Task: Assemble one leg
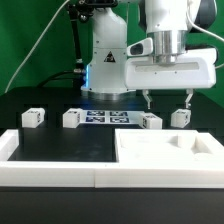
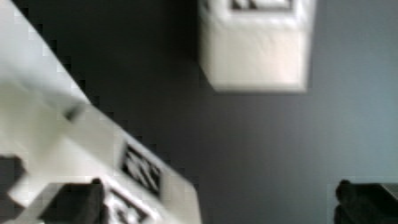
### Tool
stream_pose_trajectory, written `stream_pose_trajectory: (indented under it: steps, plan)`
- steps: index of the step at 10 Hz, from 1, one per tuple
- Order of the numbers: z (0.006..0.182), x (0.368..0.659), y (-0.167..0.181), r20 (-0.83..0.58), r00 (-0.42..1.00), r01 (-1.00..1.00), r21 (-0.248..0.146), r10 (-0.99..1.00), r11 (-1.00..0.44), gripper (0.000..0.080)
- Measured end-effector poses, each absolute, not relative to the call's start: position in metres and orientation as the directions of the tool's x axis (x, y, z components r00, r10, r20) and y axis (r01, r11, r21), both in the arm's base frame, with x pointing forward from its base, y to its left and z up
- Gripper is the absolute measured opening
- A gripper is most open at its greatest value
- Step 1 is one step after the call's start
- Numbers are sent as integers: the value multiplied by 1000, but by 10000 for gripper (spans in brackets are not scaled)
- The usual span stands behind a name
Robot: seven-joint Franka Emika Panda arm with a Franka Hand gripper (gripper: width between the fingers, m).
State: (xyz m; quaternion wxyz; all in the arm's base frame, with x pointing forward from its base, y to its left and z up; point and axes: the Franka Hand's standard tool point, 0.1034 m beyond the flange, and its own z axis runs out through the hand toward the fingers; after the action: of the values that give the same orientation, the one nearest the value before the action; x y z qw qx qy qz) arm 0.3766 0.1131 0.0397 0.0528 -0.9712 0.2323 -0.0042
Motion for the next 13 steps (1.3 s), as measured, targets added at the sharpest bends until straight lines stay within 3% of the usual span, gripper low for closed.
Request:
stream_pose_trajectory:
  steps: [4,8,12,13]
  plan:
    - [40,377,111,-305,861,-449,-80,-407,-890,649]
    - [50,377,129,-611,720,-454,-57,-328,-889,649]
    - [36,365,129,-819,526,-447,-38,-229,-894,649]
    - [31,368,133,-799,551,-446,-38,-241,-894,649]
